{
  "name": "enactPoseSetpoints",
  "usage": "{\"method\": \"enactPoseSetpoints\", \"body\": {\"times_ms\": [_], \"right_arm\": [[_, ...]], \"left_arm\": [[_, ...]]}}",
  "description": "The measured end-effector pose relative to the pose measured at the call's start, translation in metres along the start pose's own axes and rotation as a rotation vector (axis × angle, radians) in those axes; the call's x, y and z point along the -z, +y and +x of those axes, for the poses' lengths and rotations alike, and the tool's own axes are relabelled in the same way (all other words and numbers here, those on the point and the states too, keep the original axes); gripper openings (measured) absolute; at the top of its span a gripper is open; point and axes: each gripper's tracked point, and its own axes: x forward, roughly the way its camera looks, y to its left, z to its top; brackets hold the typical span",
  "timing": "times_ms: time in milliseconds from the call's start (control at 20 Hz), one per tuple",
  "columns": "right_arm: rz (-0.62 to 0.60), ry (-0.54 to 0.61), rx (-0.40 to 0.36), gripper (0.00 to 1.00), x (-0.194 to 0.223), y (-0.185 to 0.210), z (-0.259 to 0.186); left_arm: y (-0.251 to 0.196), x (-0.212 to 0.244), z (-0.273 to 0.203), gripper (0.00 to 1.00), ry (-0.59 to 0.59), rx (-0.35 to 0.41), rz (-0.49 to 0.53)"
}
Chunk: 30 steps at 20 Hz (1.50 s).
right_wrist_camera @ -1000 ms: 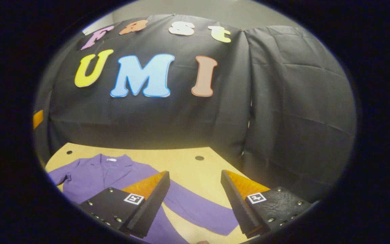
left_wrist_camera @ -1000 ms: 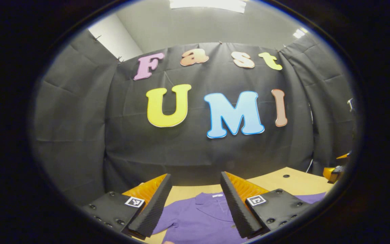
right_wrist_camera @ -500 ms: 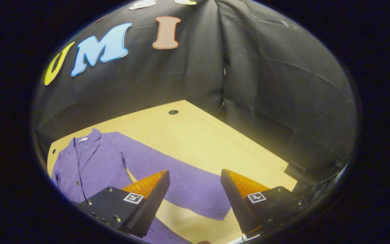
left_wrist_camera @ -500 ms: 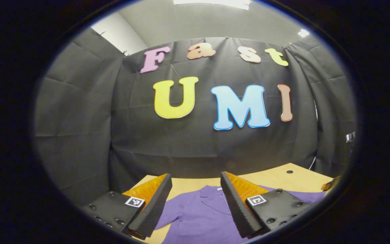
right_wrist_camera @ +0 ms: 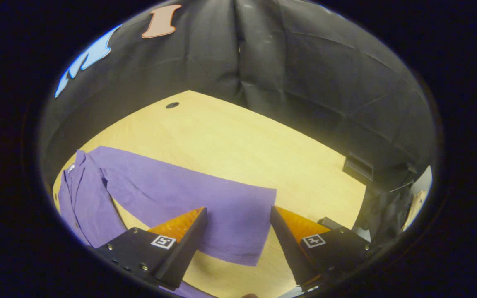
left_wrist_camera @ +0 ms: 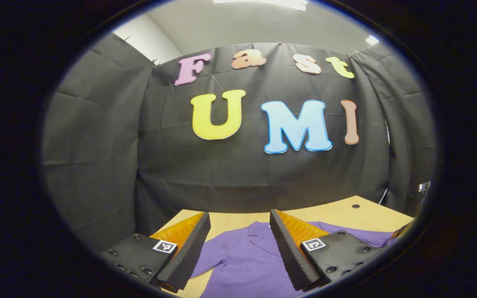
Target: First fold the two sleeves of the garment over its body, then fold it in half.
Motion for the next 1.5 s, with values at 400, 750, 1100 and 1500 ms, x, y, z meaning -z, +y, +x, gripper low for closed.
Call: {"method": "enactPoseSetpoints", "body": {"times_ms": [400,750,1100,1500], "right_arm": [[0.016,0.023,-0.029,0.95,0.007,0.002,0.010],[-0.017,0.017,-0.102,0.50,-0.002,0.016,0.012],[-0.013,0.034,-0.122,0.00,-0.004,0.019,0.011],[-0.014,-0.091,-0.152,0.00,-0.062,0.041,-0.046]], "left_arm": [[0.009,0.006,-0.005,0.95,0.009,-0.026,-0.017],[0.005,0.012,-0.003,0.95,0.017,-0.020,-0.028],[0.016,0.016,-0.006,0.95,0.019,-0.030,-0.034],[0.016,0.021,0.011,0.96,0.001,0.040,-0.028]]}}
